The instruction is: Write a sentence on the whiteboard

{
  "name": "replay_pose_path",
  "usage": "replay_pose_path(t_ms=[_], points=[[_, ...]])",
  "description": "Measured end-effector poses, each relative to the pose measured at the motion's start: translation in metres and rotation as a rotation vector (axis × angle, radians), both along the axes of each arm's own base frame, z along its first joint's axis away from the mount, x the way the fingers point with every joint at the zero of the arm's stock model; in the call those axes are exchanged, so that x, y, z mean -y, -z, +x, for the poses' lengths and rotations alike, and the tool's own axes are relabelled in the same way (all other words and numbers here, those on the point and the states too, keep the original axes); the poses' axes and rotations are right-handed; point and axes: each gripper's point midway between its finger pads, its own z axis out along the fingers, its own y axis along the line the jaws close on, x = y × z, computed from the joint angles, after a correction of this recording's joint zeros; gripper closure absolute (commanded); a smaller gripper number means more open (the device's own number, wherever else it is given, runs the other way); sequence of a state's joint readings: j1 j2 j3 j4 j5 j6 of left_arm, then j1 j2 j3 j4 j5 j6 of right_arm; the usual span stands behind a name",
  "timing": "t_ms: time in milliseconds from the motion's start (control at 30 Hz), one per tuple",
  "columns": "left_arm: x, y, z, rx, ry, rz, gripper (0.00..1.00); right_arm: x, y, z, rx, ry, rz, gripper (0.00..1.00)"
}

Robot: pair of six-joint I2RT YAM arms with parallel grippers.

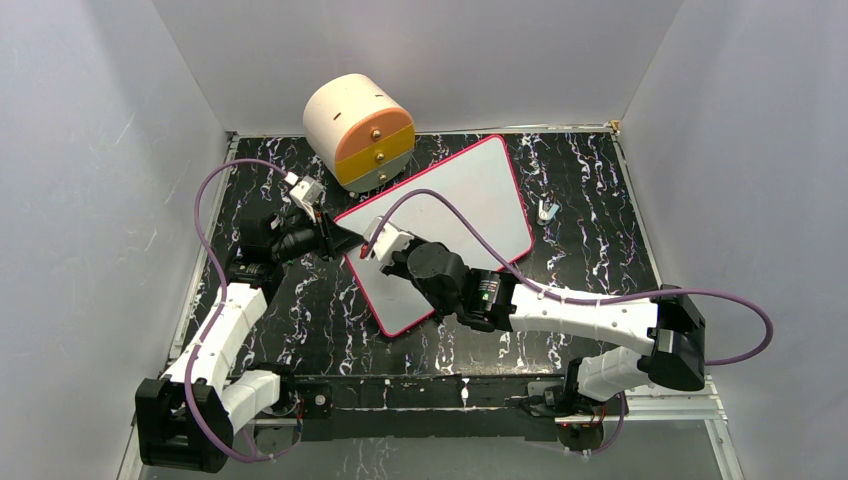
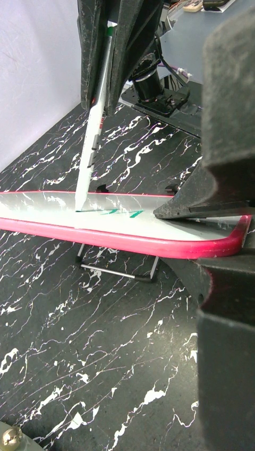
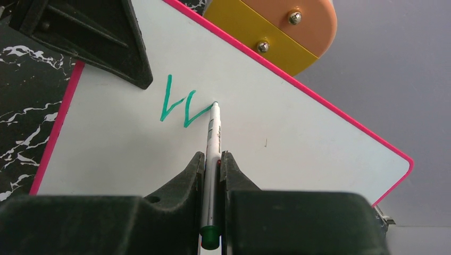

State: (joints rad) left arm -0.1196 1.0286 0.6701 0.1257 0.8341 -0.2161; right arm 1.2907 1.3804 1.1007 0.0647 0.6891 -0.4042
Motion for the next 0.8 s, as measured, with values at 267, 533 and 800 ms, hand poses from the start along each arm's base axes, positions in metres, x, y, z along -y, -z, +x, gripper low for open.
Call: replay_pose_path(t_ms=[267, 533, 800], points=[[0.000, 0.000, 0.000, 0.000, 0.001, 0.001, 1.00, -0.001, -0.003, 0.001, 0.011, -0.005, 0.003, 1.00], [0.000, 0.000, -0.001, 0.005, 0.004, 0.004, 1.00, 0.011, -0.021, -0.009, -0.011, -0.045, 0.071, 1.00], [0.000, 0.000, -0.001, 0.006, 0.005, 0.004, 1.00, 0.022, -0.025, -0.014, -0.034, -0.040, 0.120, 1.00]])
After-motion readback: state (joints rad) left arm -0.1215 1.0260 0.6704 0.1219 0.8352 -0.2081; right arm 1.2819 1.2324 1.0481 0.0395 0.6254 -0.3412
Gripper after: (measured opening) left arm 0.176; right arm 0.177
